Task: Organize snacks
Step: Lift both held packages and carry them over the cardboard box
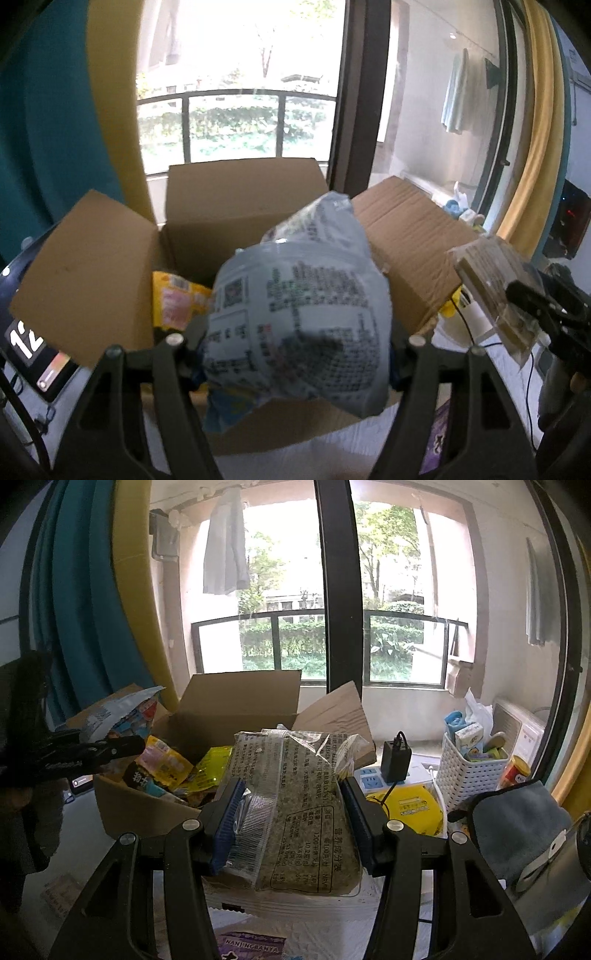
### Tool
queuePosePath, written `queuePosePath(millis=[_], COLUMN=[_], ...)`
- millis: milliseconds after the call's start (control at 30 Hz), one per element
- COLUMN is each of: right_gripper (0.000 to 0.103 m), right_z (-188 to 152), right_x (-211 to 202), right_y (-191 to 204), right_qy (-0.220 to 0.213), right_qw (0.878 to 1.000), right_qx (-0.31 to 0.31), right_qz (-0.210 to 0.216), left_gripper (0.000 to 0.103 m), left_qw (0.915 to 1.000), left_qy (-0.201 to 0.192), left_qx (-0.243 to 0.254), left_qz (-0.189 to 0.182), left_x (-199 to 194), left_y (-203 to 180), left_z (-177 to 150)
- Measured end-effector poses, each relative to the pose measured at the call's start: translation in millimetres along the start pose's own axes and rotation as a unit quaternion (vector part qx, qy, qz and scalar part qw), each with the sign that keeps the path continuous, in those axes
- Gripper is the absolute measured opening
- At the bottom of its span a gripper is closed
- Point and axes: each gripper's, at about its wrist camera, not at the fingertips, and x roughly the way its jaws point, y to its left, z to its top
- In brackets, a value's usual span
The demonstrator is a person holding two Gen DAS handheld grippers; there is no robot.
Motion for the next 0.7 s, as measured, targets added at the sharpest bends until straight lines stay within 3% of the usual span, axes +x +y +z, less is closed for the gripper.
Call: queuePosePath(millis=[200,400,700], right_gripper=[0.057,0.057,0.057], right_z=[5,14,34], right_x=[6,14,40], right_y=[2,14,45], right_qy=[-0.001,-0.003,-0.005], right_qw=[1.0,1.0,0.999], right_qx=[-0.003,-0.009,-0.036], right_qz=[-0.003,0.005,0.028], left_gripper=[0.099,0.1,0.1], left_qw=[0.9995,0.9987,0.9964], left_qy=[-0.022,-0.033,-0.052], left_qx=[-0.016,-0.038,-0.063], left_qz=[-0.017,-0.013,0.023], left_x=[9,-2,-26], left_y=[9,30,71], left_z=[9,6,-6])
